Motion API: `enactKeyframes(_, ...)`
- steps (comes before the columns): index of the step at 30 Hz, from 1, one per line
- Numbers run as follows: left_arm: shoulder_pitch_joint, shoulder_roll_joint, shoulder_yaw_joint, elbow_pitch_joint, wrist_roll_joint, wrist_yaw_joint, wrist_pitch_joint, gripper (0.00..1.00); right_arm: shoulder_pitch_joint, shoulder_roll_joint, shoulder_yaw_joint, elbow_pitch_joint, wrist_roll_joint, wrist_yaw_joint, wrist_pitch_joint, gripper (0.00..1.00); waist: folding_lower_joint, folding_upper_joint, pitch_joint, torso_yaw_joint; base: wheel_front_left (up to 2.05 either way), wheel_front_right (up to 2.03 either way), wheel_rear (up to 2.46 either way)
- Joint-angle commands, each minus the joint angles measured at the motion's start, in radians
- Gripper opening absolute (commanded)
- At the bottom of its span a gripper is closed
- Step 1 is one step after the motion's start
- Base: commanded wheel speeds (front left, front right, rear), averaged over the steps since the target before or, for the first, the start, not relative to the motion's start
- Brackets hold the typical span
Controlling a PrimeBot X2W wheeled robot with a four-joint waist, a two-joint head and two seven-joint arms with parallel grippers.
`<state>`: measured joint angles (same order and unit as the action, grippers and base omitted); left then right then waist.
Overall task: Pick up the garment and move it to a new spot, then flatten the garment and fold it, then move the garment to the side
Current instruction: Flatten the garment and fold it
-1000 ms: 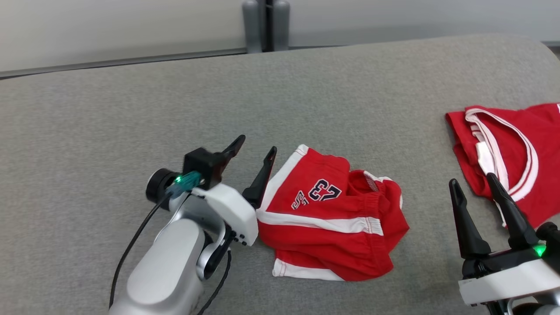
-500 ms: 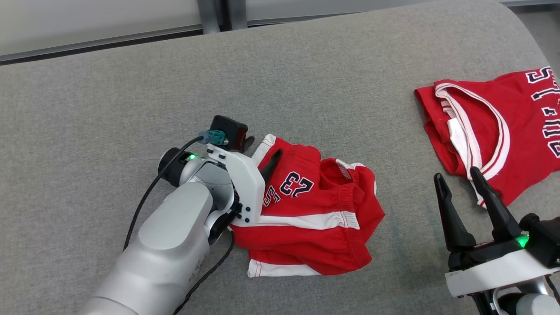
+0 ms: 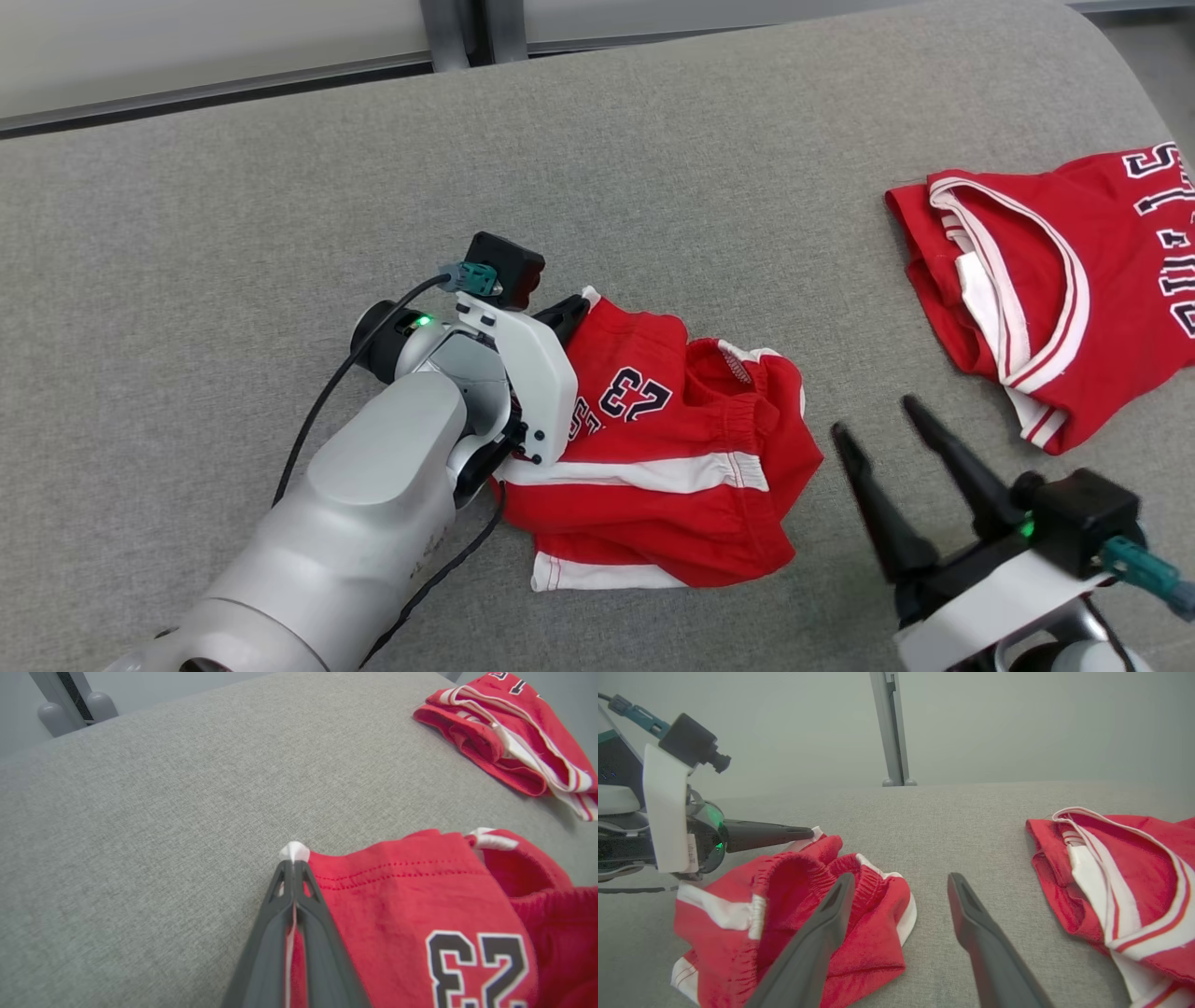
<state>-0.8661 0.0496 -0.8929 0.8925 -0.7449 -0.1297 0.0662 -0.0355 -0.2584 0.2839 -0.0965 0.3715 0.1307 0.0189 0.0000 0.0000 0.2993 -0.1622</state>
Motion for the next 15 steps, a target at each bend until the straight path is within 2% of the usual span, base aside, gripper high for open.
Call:
enactKeyframes(1, -0.015, 0.003, -0.005, 0.005, -0.007, -0.001, -0.006, 0.00, 0.005, -0.013, 0.011, -0.008, 0.007, 0.000, 0.009, 1.00, 0.0000, 0.0000, -0.004, 0.004, 0.00, 0.00, 0.00)
enactKeyframes(5, -0.027, 0.004, -0.038, 0.014, -0.039, 0.001, -0.025, 0.00, 0.001, -0.051, 0.103, -0.022, 0.046, 0.000, 0.053, 1.00, 0.0000, 0.0000, -0.014, 0.016, 0.00, 0.00, 0.00)
enactKeyframes(11, -0.032, 0.004, -0.083, 0.024, -0.088, 0.008, -0.045, 0.00, -0.049, -0.070, 0.219, 0.003, 0.105, 0.000, 0.087, 1.00, 0.0000, 0.0000, -0.026, 0.038, 0.00, 0.00, 0.00)
enactKeyframes(12, -0.033, 0.004, -0.091, 0.025, -0.096, 0.009, -0.049, 0.00, -0.058, -0.072, 0.232, 0.008, 0.114, 0.000, 0.090, 0.98, 0.0000, 0.0000, -0.026, 0.042, 0.00, 0.00, 0.00)
enactKeyframes(13, -0.033, 0.004, -0.097, 0.025, -0.102, 0.011, -0.053, 0.00, -0.067, -0.075, 0.244, 0.015, 0.121, 0.000, 0.093, 0.60, 0.0000, 0.0000, -0.027, 0.046, 0.00, 0.00, 0.00)
enactKeyframes(14, -0.033, 0.004, -0.104, 0.025, -0.108, 0.013, -0.058, 0.00, -0.076, -0.079, 0.259, 0.021, 0.129, 0.000, 0.095, 0.48, 0.0000, 0.0000, -0.026, 0.051, 0.00, 0.00, 0.00)
enactKeyframes(15, -0.034, 0.004, -0.112, 0.026, -0.114, 0.015, -0.060, 0.00, -0.085, -0.079, 0.261, 0.025, 0.135, 0.000, 0.087, 0.47, 0.0000, 0.0000, -0.027, 0.056, 0.00, 0.00, 0.00)
